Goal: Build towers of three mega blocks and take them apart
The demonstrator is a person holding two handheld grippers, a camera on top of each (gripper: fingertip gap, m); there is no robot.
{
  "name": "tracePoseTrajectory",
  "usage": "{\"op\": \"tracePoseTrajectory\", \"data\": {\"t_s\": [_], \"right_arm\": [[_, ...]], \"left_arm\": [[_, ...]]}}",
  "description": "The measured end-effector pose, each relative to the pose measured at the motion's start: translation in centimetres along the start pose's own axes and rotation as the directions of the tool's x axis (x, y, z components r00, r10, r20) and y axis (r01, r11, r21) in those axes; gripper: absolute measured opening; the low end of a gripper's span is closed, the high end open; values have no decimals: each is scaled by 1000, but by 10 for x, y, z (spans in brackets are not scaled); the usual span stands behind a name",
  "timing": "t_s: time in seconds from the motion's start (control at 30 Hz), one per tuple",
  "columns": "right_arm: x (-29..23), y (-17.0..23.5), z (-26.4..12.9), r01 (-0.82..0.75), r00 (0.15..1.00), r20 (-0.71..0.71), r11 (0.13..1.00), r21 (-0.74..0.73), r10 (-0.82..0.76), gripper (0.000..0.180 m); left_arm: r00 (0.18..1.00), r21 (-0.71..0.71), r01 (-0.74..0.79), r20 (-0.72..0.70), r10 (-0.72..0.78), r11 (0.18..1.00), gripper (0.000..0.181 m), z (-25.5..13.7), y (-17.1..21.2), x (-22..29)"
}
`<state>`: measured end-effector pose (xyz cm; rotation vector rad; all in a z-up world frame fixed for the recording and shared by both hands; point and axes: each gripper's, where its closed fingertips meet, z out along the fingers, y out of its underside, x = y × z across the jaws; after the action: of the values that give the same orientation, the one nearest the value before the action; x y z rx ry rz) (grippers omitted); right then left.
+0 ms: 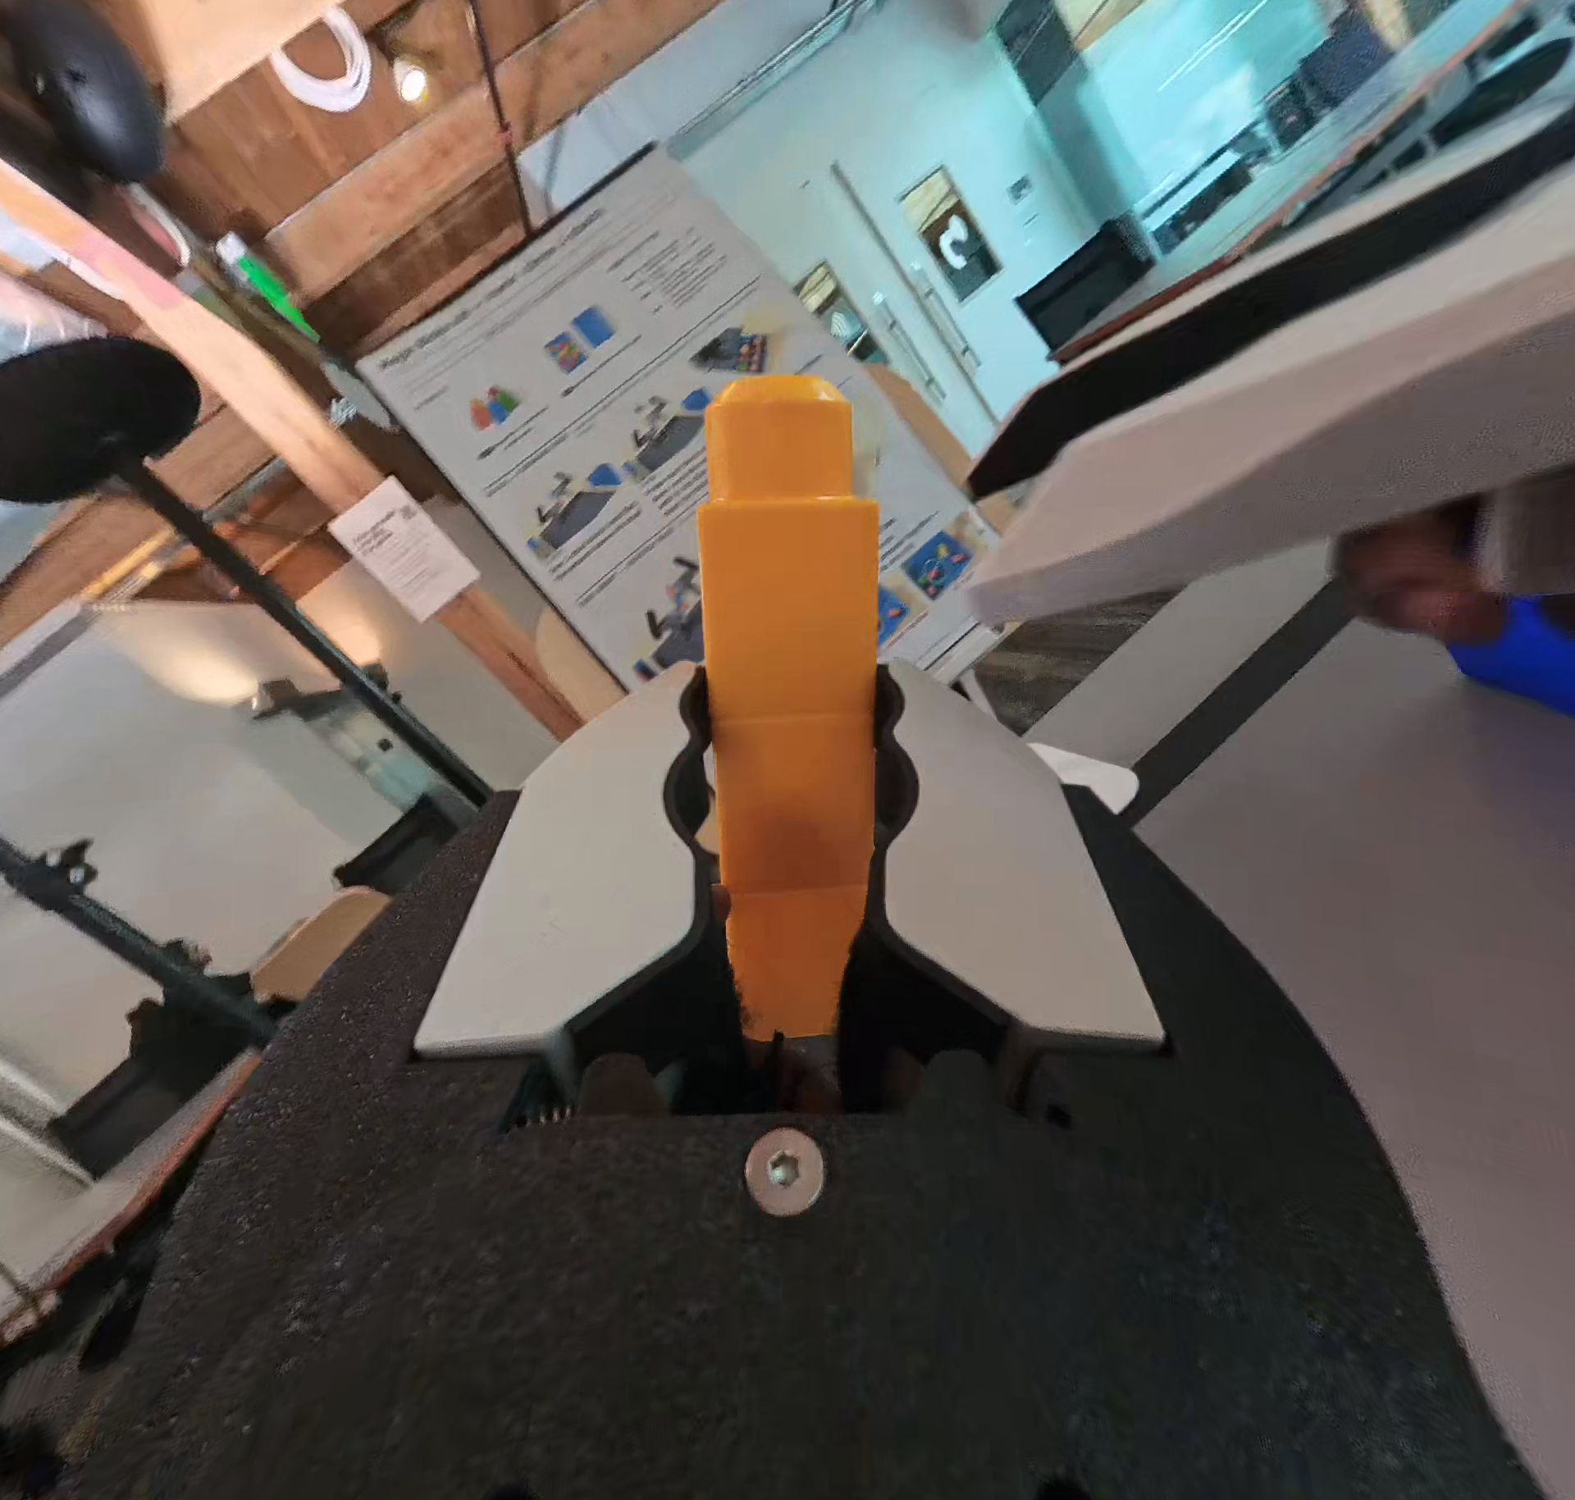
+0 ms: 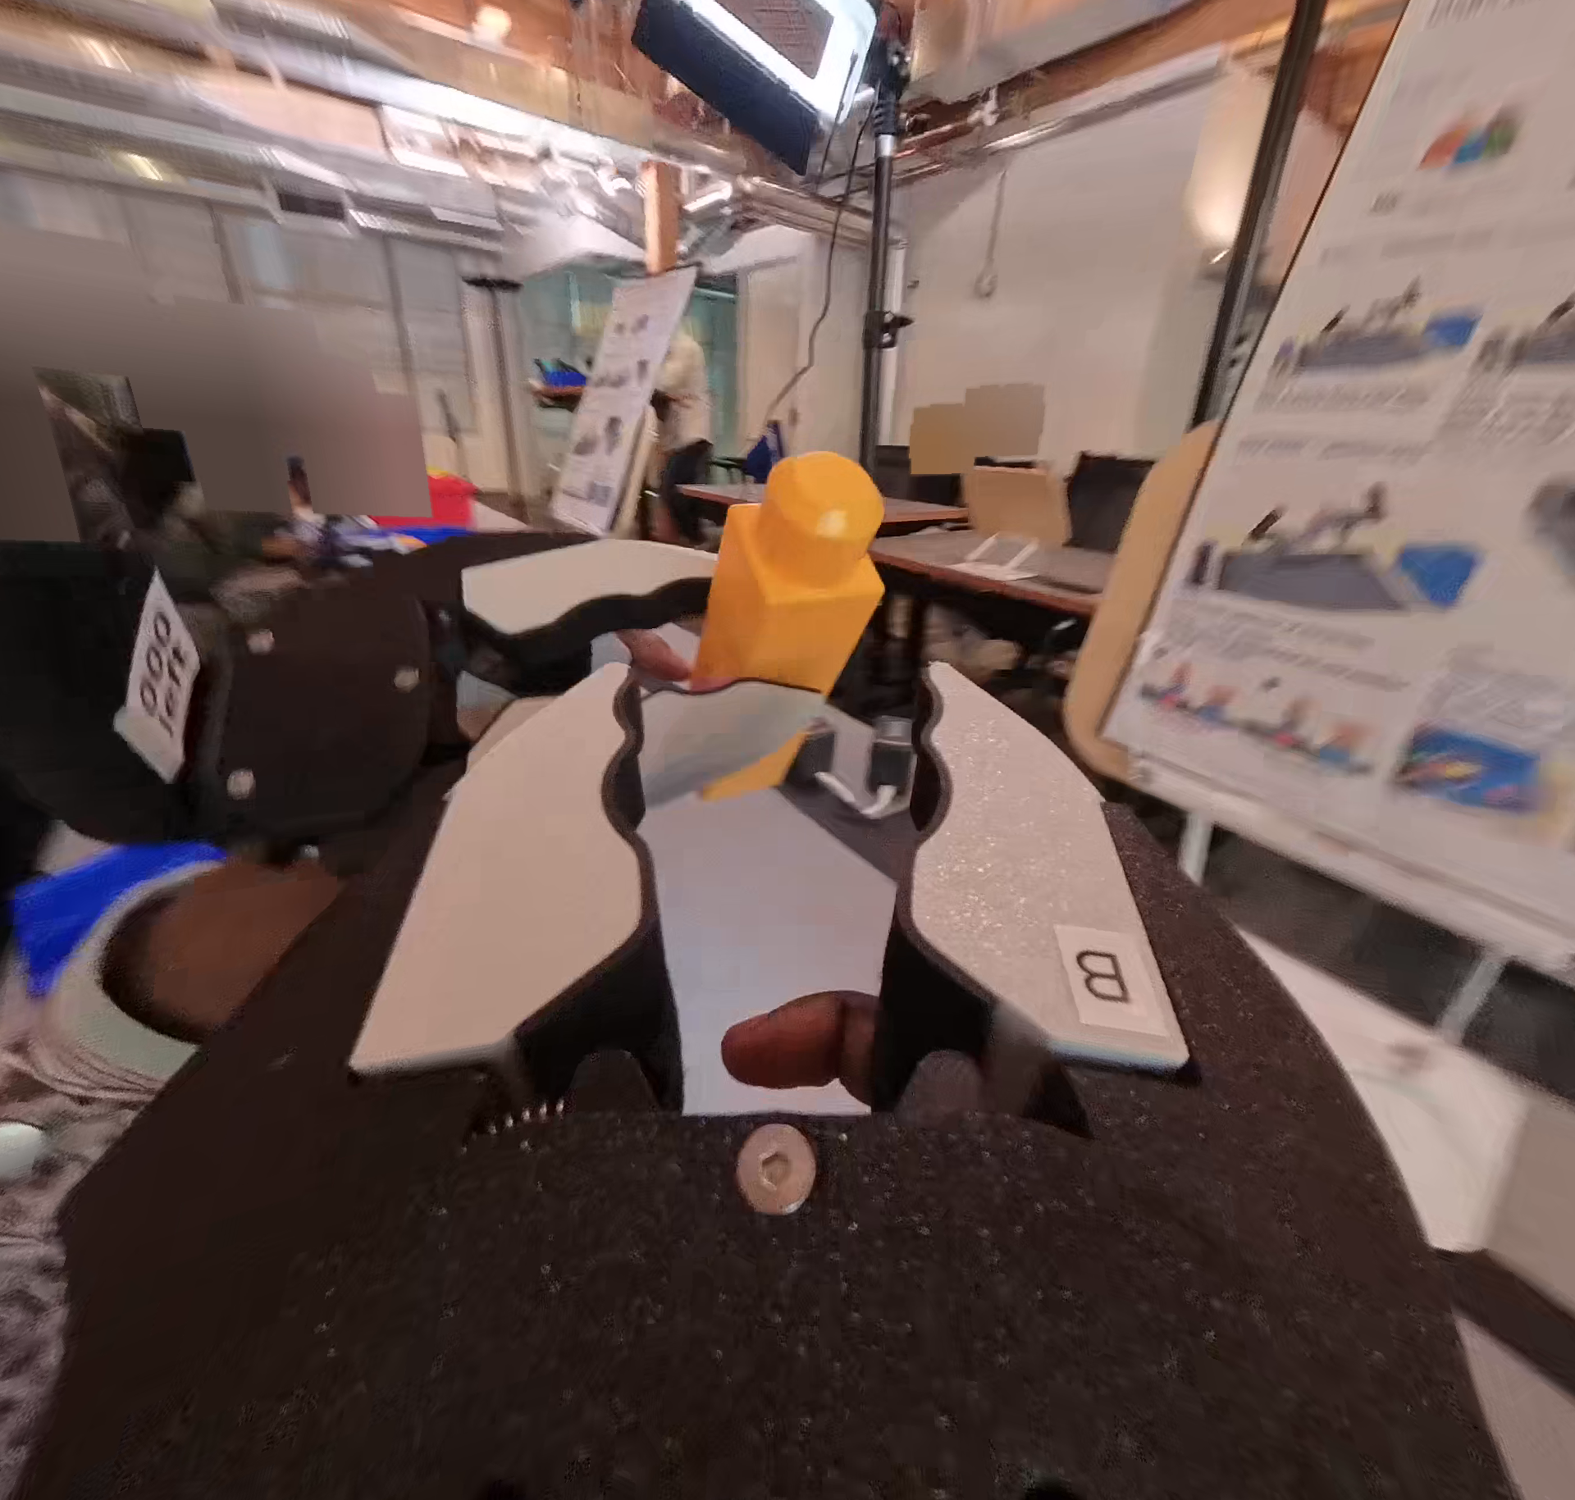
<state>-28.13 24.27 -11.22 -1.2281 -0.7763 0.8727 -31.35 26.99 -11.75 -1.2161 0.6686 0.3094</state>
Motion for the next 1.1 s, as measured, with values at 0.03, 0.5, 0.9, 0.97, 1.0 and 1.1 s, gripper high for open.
{"op": "tracePoseTrajectory", "data": {"t_s": [0.03, 0.5, 0.9, 0.97, 1.0, 1.1], "right_arm": [[5, 2, 1, -87, 996, 29, 996, 31, 86, 61], [14, 2, -19, -8, 994, 109, 1000, 9, 7, 28], [99, -35, -104, 162, 923, -343, 985, -59, -172, 28], [134, -25, -140, 136, 843, -494, 972, -189, -214, 28], [150, -16, -158, 104, 799, -554, 962, -254, -233, 28], [187, 12, -195, -28, 714, -663, 937, -347, -224, 28]], "left_arm": [[999, 17, -52, -13, 52, 998, 36, 2, -1, 7], [905, 73, -401, -126, 407, 913, 36, -4, 2, 40], [984, 156, 155, 58, -166, 975, 48, -33, -15, -51], [943, 137, 305, 97, -319, 942, 46, -44, 0, -79], [913, 126, 375, 121, -389, 919, 45, -50, 10, -92], [826, 147, 509, 195, -529, 848, 44, -72, 30, -127]]}}
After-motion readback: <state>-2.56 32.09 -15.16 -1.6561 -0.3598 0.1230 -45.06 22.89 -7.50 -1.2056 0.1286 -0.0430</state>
